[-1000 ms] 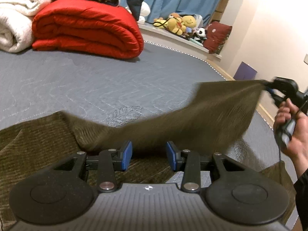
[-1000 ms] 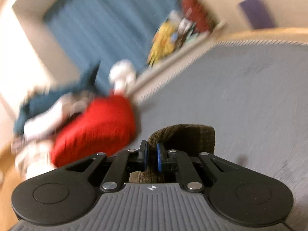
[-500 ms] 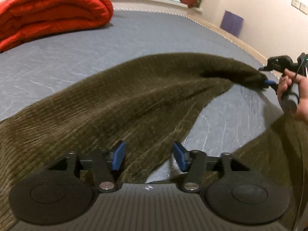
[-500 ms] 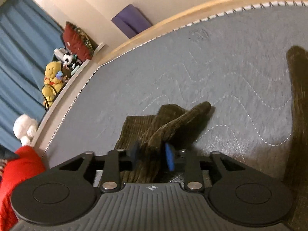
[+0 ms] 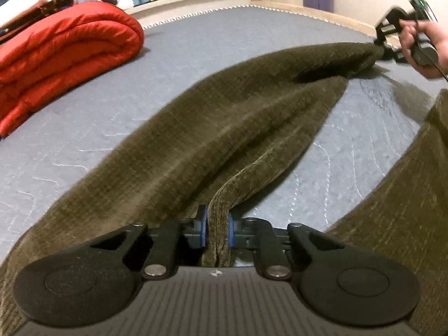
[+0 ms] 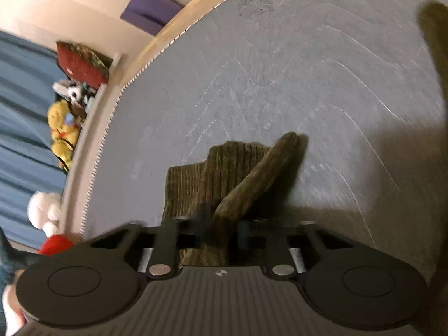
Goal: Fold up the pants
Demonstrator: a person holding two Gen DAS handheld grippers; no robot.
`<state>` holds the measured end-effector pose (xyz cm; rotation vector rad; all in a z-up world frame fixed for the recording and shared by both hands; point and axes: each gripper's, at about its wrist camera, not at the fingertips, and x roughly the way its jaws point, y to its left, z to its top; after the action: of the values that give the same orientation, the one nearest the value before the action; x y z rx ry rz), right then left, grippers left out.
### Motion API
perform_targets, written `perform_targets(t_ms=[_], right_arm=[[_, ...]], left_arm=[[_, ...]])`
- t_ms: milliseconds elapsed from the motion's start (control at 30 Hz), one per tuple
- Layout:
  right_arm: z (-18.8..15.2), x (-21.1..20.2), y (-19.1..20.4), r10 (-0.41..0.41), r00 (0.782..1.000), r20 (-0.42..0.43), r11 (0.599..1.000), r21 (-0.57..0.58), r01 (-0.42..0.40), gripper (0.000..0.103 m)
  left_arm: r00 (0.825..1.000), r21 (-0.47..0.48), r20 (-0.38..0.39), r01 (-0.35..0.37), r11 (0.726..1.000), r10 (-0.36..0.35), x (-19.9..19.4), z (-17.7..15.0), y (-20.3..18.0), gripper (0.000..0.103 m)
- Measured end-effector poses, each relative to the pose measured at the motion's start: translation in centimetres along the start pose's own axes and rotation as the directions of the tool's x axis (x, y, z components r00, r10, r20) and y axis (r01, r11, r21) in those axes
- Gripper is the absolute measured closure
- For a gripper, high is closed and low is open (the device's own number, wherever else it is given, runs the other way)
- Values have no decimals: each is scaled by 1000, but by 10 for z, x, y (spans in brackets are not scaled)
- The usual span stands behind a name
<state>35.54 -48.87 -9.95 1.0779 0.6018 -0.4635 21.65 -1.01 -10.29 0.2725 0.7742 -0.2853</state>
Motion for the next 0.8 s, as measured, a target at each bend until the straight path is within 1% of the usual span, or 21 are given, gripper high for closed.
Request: perform_targets(t_ms=[67, 133, 167, 233, 267, 300, 333, 367, 400, 433, 467, 500, 533, 567, 600, 633, 667, 700, 733, 767, 800], right_arm=[[6, -2, 37, 31, 999, 34, 993, -111, -27, 92], [13, -12, 86, 122, 992, 35, 968, -227, -111, 93], [14, -20, 109, 166, 986, 34, 948, -282, -149, 93], [16, -45, 149, 256, 964, 70, 889, -410, -206, 93], [18, -57, 160, 287, 953, 96, 865, -454, -214, 93], [21, -65, 162, 301, 946, 119, 857, -470, -213, 93], [24, -71, 157, 291, 946, 145, 860, -474, -192, 93], [25, -73, 147, 258, 951, 172, 867, -475, -149, 93], [24, -70, 135, 204, 958, 202, 868, -490, -82, 93], [20, -64, 119, 133, 964, 231, 858, -514, 5, 93], [14, -53, 97, 47, 968, 245, 839, -536, 95, 93], [9, -39, 73, -39, 972, 232, 825, -541, 162, 93], [6, -25, 49, -115, 974, 197, 823, -530, 204, 93], [5, -11, 21, -199, 970, 140, 831, -501, 242, 93], [4, -4, -2, -248, 964, 97, 848, -458, 265, 93], [3, -5, -19, -246, 966, 85, 875, -409, 259, 95], [1, -12, -23, -211, 972, 107, 884, -403, 236, 95], [-4, -21, -18, -204, 967, 149, 863, -440, 250, 95], [-7, -28, -12, -180, 967, 180, 856, -455, 244, 96], [-7, -40, -9, -150, 964, 220, 864, -444, 236, 96], [-4, -49, -8, -138, 953, 268, 877, -415, 243, 96]], left_arm=[[1000, -7, 6, -14, 1000, 14, -6, 3, 7, 89], [1000, -24, 13, -25, 999, 25, -15, 8, 16, 90], [999, -33, 19, -25, 999, 26, -21, 9, 22, 90], [1000, -31, 26, -14, 999, 14, -33, 14, 34, 90], [1000, -11, 22, 8, 1000, -8, -39, 16, 38, 90], [999, 24, 17, 39, 999, -39, -45, 18, 40, 90], [997, 68, 5, 74, 995, -74, -49, 18, 40, 90], [993, 113, -15, 115, 987, -114, -52, 17, 38, 90], [987, 156, -42, 161, 975, -157, -52, 14, 36, 90], [980, 189, -76, 197, 962, -186, -49, 9, 32, 90], [976, 210, -107, 210, 955, -191, -44, 3, 29, 90], [975, 231, -133, 207, 951, -180, -38, -2, 26, 90], [975, 252, -154, 196, 948, -161, -33, -6, 23, 90], [975, 263, -165, 191, 946, -151, -30, -8, 22, 90], [974, 262, -165, 195, 945, -155, -30, -8, 23, 90], [973, 254, -162, 204, 945, -166, -33, -7, 25, 90], [973, 250, -157, 208, 946, -172, -36, -5, 27, 90], [971, 248, -151, 218, 944, -185, -40, -4, 31, 90], [969, 248, -147, 229, 941, -197, -44, -4, 35, 90], [967, 244, -150, 239, 940, -207, -44, -4, 38, 90], [963, 245, -161, 251, 937, -216, -42, -6, 39, 90]])
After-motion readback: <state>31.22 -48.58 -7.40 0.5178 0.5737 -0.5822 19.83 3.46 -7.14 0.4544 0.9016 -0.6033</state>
